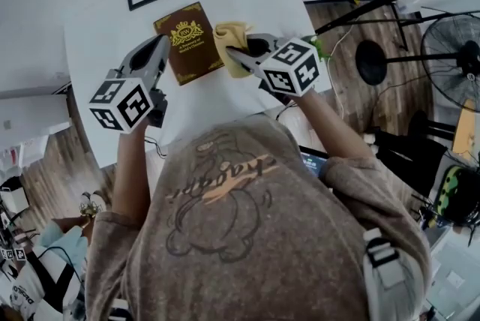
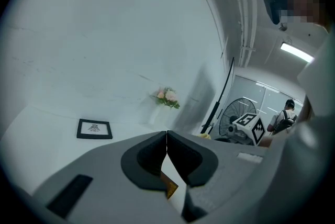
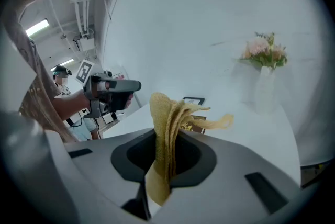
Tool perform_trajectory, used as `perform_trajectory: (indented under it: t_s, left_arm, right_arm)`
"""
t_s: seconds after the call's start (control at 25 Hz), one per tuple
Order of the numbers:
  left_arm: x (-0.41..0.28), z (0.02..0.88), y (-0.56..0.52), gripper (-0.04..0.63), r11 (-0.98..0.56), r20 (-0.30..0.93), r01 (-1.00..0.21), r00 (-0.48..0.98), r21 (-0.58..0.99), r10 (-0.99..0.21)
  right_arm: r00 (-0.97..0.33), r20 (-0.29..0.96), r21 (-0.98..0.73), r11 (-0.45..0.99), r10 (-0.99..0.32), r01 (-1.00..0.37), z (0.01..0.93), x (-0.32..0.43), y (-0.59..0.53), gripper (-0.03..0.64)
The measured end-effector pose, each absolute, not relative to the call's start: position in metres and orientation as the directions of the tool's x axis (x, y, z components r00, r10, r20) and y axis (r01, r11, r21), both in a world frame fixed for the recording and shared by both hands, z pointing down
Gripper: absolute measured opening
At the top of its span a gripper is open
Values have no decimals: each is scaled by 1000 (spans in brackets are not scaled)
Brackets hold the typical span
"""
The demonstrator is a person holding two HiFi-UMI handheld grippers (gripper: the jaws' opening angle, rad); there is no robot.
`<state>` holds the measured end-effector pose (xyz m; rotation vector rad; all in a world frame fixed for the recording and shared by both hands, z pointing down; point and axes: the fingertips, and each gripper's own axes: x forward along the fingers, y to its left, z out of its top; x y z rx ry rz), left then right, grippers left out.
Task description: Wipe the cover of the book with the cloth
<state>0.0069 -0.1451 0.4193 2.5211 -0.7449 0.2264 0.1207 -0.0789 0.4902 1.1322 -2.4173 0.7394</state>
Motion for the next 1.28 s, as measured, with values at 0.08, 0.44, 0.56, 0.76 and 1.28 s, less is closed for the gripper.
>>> perform_trajectory:
  t_s: [0.08, 0.44, 0.56, 0.76, 1.28]
  left_arm:
    - [11, 414, -142, 5, -743, 289, -532, 846, 407, -447]
    - [20, 395, -124, 5, -791, 224, -515, 857, 331, -464]
    - [21, 395, -124, 5, -792, 191, -529, 849, 304, -493]
    - [13, 394, -131, 5, -786, 128, -562, 826, 260, -548]
    - [-11, 423, -145, 5, -735, 111, -651, 758, 193, -643]
  right_arm:
    - [-599, 496, -288, 532, -629, -797, 470, 124, -80, 66]
    - [-511, 340, -188, 475, -789, -859, 402, 141, -77, 66]
    - [-489, 302, -162, 462, -818, -872, 397, 145, -78, 66]
    - [-477, 251, -133, 458, -843, -879, 402, 136, -81, 66]
    - [-433, 180, -107, 420, -883, -901, 439, 118, -99, 66]
